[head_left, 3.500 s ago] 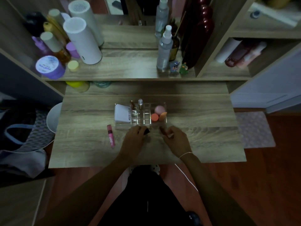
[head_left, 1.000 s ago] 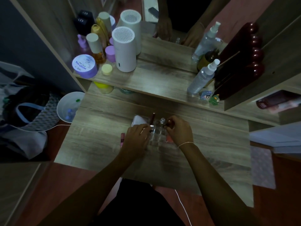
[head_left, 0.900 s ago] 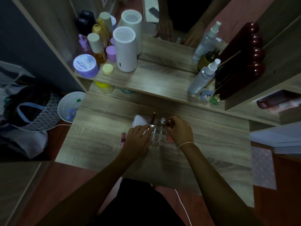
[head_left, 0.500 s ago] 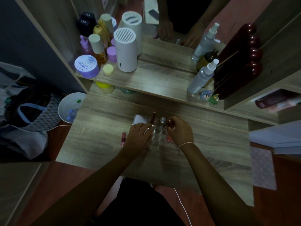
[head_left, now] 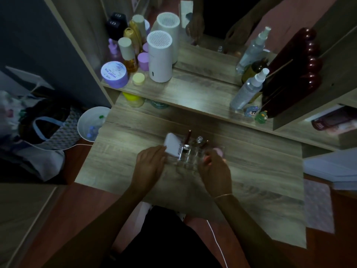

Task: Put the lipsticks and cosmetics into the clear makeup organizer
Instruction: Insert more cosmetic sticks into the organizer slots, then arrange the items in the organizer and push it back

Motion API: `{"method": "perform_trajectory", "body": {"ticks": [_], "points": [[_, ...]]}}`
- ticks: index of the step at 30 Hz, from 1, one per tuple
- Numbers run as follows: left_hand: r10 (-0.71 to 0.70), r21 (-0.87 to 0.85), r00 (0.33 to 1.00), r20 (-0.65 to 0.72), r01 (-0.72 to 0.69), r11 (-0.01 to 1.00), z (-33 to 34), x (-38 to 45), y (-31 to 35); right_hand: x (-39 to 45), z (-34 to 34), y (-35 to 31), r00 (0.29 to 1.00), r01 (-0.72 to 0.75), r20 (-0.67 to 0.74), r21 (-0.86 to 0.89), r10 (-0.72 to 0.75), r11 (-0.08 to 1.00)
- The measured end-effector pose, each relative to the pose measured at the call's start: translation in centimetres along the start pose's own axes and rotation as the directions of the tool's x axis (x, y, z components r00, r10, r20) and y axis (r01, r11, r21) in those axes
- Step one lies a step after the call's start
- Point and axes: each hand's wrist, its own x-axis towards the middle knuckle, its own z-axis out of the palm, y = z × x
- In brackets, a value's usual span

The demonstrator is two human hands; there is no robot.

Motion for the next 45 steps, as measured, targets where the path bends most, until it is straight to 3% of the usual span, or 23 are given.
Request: {"method": "perform_trajectory", "body": {"ticks": [3, 7, 10, 13, 16, 21, 29, 32, 35, 41, 45], "points": [[-0.151, 0.046, 0.986, 0.074, 0.148, 0.988, -0.8, -2.2, -2.2, -1.5, 2.6, -1.3, 0.985, 0.087, 0.148, -0.002, -0.086, 0.996], [-0.33, 0.149, 0.923, 0.196, 0.304, 0.941, -1.7, -4.0, -4.0, -2.5, 6.2, -3.6, 0.886, 0.258, 0.397, 0.001, -0.237, 0.966], [-0.419, 0.22, 0.864, 0.28, 0.368, 0.904, -1.5, -5.1, -5.1, -2.5, 8.9, -5.4, 0.866, 0.315, 0.403, 0.02, -0.296, 0.949], [-0.47, 0.248, 0.817, 0.333, 0.405, 0.88, -1.1, -6.1, -5.9, -1.7, 11.2, -6.5, 0.853, 0.338, 0.46, -0.124, -0.248, 0.933], [-0.485, 0.242, 0.806, 0.339, 0.423, 0.873, -0.6, -6.6, -6.3, -1.2, 12.4, -7.0, 0.853, 0.359, 0.477, -0.244, -0.211, 0.901], [-0.493, 0.242, 0.796, 0.351, 0.432, 0.869, -0.9, -6.5, -5.8, -1.1, 12.9, -7.5, 0.866, 0.337, 0.468, -0.29, -0.175, 0.896], [-0.493, 0.26, 0.801, 0.34, 0.423, 0.868, -1.0, -6.0, -5.1, -1.4, 10.6, -5.1, 0.813, 0.311, 0.555, -0.158, -0.176, 0.937], [-0.501, 0.238, 0.803, 0.322, 0.444, 0.864, -1.1, -5.5, -4.3, -1.8, 8.5, -3.5, 0.838, 0.258, 0.514, -0.079, -0.183, 0.963], [-0.466, 0.222, 0.831, 0.303, 0.414, 0.883, -0.9, -4.8, -3.4, -2.1, 6.5, -2.3, 0.877, 0.226, 0.433, 0.012, -0.209, 0.974], [-0.122, 0.171, 0.939, 0.322, 0.069, 0.983, 0.7, -2.1, 1.0, -2.0, 2.6, -0.4, 0.947, 0.146, 0.27, 0.125, -0.176, 0.981], [0.115, 0.091, 0.91, 0.4, -0.164, 0.982, 1.8, -1.8, 3.6, -2.1, 0.8, 0.2, 0.983, 0.064, 0.155, 0.206, -0.097, 0.976]]}}
